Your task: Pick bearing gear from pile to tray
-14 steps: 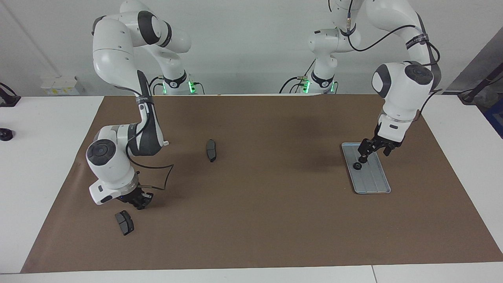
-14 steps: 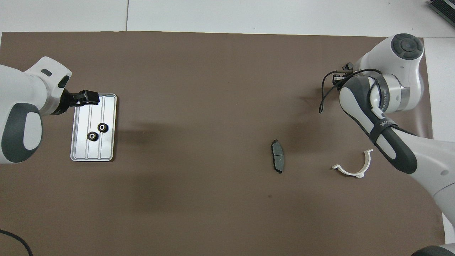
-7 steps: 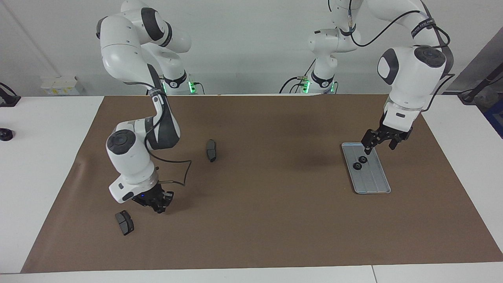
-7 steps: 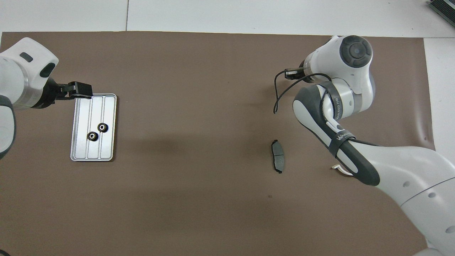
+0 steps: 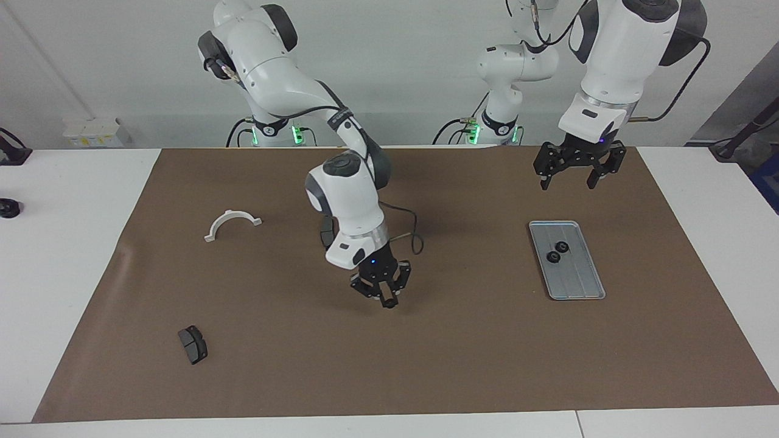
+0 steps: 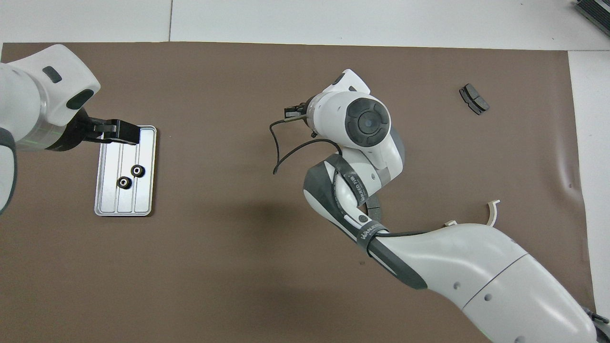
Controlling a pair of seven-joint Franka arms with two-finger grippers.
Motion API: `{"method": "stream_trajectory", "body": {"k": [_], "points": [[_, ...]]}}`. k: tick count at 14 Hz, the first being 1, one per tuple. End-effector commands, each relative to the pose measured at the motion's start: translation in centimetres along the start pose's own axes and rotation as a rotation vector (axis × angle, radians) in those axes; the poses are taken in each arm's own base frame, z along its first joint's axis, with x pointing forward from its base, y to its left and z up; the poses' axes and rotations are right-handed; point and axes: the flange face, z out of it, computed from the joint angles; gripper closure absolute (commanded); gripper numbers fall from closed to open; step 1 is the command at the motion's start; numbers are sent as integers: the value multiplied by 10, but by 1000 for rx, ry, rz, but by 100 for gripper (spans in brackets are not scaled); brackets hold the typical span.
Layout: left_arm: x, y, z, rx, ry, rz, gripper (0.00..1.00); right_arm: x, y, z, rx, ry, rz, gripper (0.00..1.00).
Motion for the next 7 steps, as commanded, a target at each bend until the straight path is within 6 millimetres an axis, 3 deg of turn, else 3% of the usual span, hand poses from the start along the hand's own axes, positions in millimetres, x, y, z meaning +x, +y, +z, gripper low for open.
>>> {"method": "stream_trajectory", "body": {"k": [1, 3, 5, 7], "points": [[8, 1, 0, -5, 9, 27, 0, -21, -49, 1, 56, 22, 51, 92], [10, 1, 1, -27, 30, 19, 0, -43, -88, 5, 95, 24, 54, 89], [12, 1, 9, -36, 42, 13, 0, -57, -107, 10, 110, 14, 65, 80], [14, -2, 14, -42, 44, 6, 0, -64, -116, 12, 122, 13, 87, 56]]}}
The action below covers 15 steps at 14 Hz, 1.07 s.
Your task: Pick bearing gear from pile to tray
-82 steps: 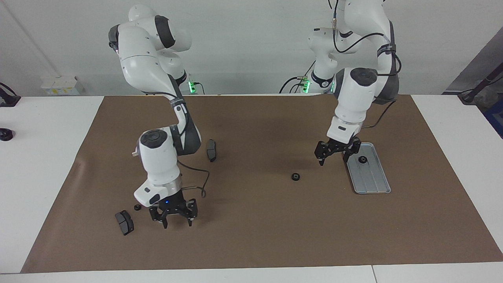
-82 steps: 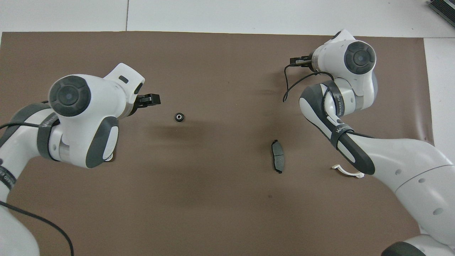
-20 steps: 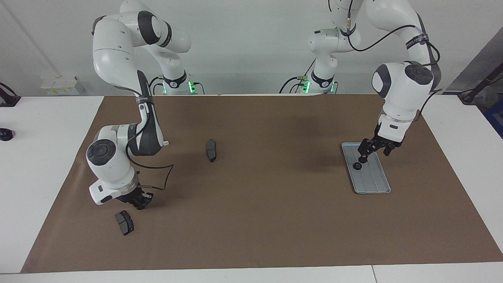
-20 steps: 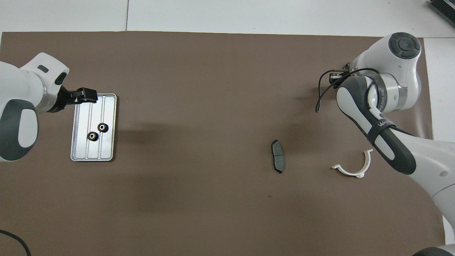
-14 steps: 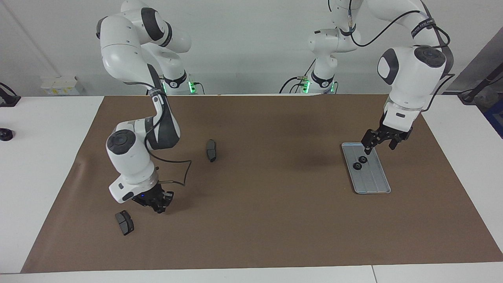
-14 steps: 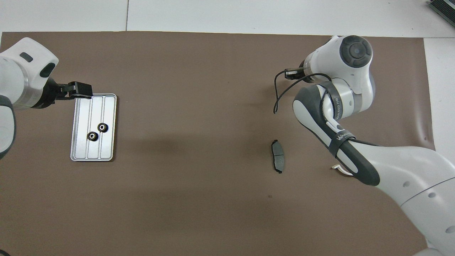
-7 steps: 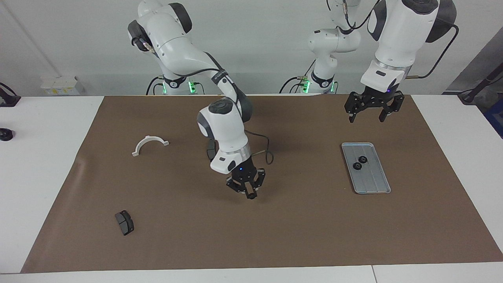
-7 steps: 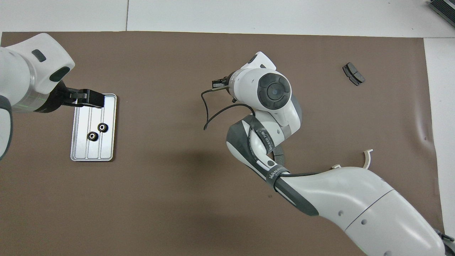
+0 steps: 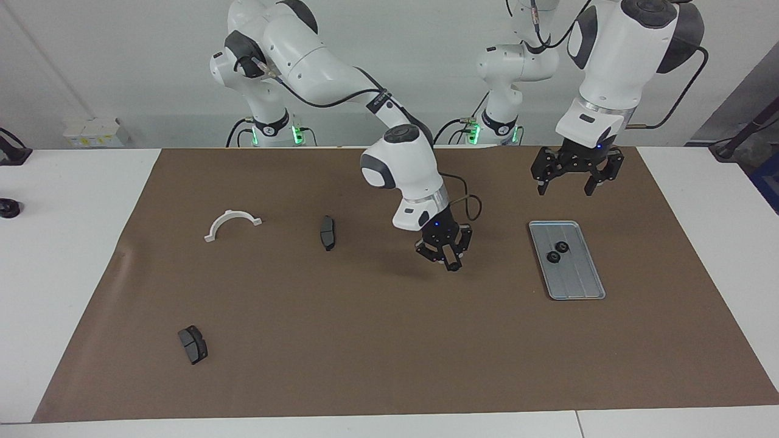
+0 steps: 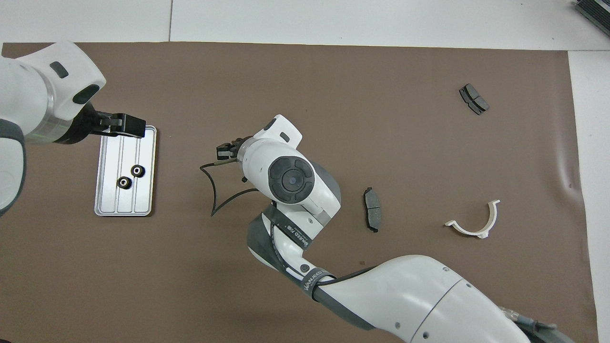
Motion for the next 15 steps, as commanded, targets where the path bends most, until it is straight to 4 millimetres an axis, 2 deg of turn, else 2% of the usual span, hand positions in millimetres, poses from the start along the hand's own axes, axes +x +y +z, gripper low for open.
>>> {"method": "stream_trajectory", "body": {"k": [1, 2, 3, 6, 8, 9, 11, 12, 14, 15], "points": [[5, 0, 9, -22, 10, 5, 0, 1, 0, 2, 21, 28, 52, 41], [5, 1, 15, -23, 7, 5, 0, -2, -5, 2, 24, 27, 67, 28], [6, 1, 26, -24, 8, 4, 0, 1, 0, 3, 14, 33, 74, 11], [17, 6, 86, -37, 12, -30, 0, 29, 29, -10, -39, 88, 48, 10], [12, 17, 120, -47, 46, -78, 0, 66, 69, -31, -66, 135, 76, 10], [2, 29, 133, -49, 56, -80, 0, 81, 89, -42, -93, 137, 73, 10], [-15, 35, 151, -45, 30, -113, 0, 105, 127, -68, -155, 119, 82, 10], [-22, 49, 160, -52, 42, -140, 0, 113, 139, -80, -172, 108, 94, 10], [-26, 73, 177, -72, 61, -196, 0, 127, 170, -102, -199, 68, 92, 10], [-28, 80, 188, -74, 47, -215, 0, 138, 186, -119, -219, 46, 98, 10]]}}
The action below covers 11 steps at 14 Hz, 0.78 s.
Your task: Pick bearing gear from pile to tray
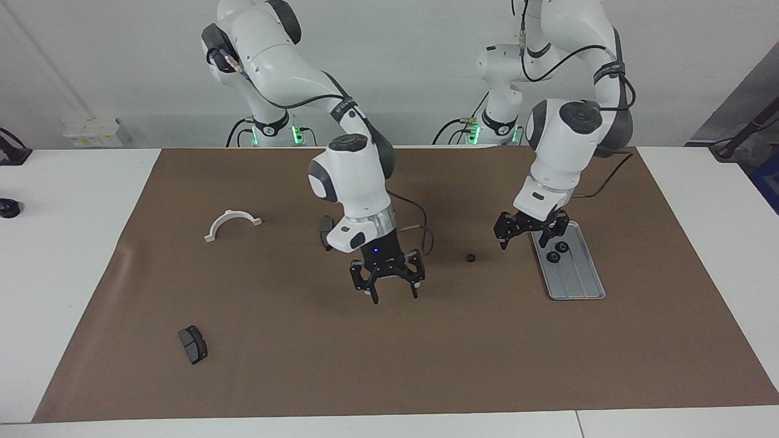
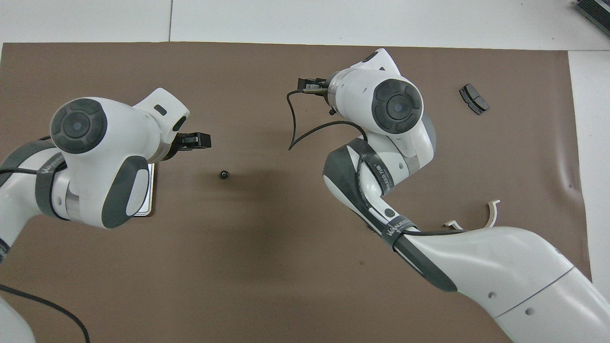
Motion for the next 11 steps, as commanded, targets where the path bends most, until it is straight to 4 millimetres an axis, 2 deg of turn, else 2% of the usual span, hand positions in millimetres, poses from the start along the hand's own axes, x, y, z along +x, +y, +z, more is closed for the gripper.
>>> {"method": "stream_trajectory", "body": {"k": [1, 2, 3, 5, 6, 7, 10, 11], "points": [[-15, 14, 19, -18, 5, -60, 0, 26, 43, -38, -60, -78, -31, 10], [-18, 18, 29, -19, -2, -57, 4, 32, 62, -52, -92, -118, -54, 10], [-23, 18, 40, -20, -7, -55, 16, 38, 79, -65, -119, -140, -69, 10], [-34, 23, 63, -24, -15, -57, 40, 41, 95, -91, -163, -180, -79, 10], [-38, 30, 71, -20, -25, -67, 47, 43, 106, -105, -189, -194, -66, 10], [-41, 34, 78, -16, -33, -70, 51, 45, 121, -125, -222, -212, -44, 10], [-46, 40, 95, -2, -50, -61, 53, 45, 165, -198, -239, -313, -37, 10], [-47, 40, 96, 1, -48, -56, 53, 43, 177, -212, -223, -345, -40, 10]]}}
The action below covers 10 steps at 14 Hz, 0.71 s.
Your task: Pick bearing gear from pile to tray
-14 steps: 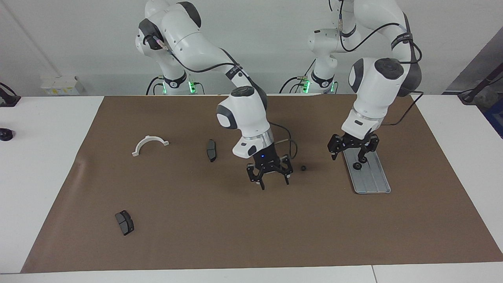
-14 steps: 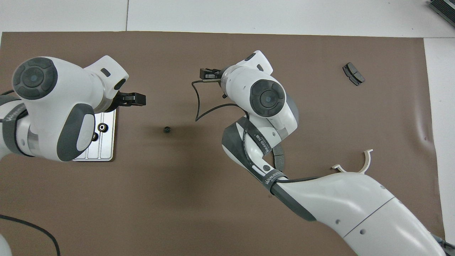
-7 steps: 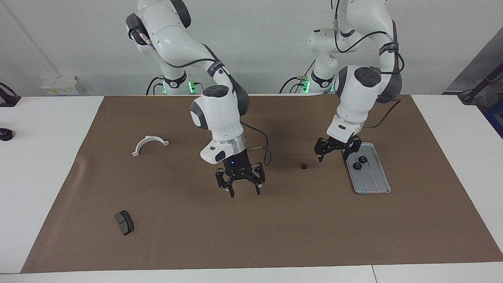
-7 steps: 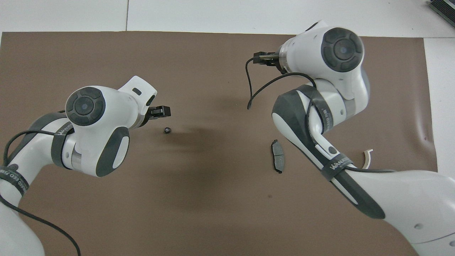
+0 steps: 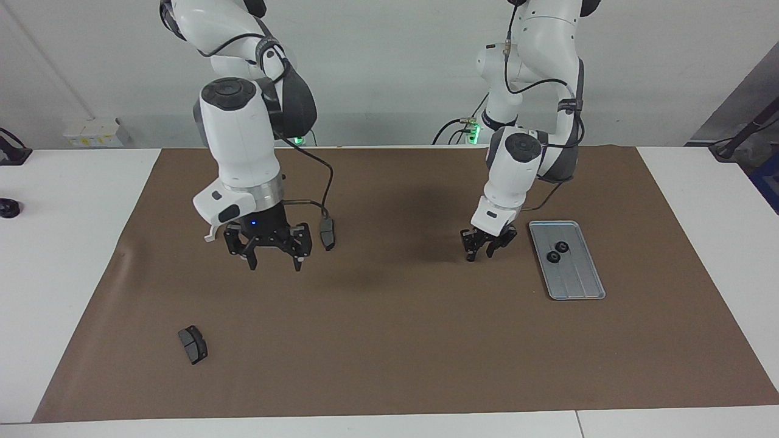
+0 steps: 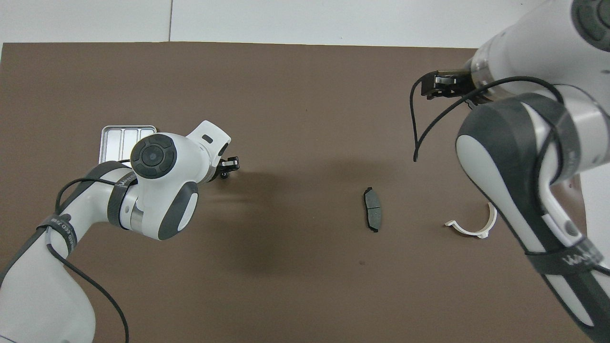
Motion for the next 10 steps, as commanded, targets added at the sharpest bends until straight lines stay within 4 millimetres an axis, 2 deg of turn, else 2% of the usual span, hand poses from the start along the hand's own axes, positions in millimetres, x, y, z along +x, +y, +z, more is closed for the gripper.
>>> {"method": "stream_trajectory", "body": {"k": [1, 3, 6, 7, 8, 9, 10], "points": [[-3, 1, 5, 14, 17, -1, 53, -24, 34, -30, 24, -71, -32, 10], [-5, -1, 9, 18, 11, -22, 57, -33, 37, -38, 7, -101, -23, 10], [-6, 0, 17, 16, 15, -16, 57, -52, 40, -52, -23, -147, -32, 9], [-7, 0, 20, 18, 10, -16, 58, -54, 48, -56, -30, -158, -37, 8], [-6, 0, 19, 15, 15, -16, 60, -57, 58, -62, -35, -158, -46, 0], [-6, -1, 20, 13, 18, -17, 67, -60, 66, -68, -42, -154, -67, 0], [-6, -1, 20, 13, 18, -16, 86, -61, 76, -70, -44, -156, -83, 0]]}}
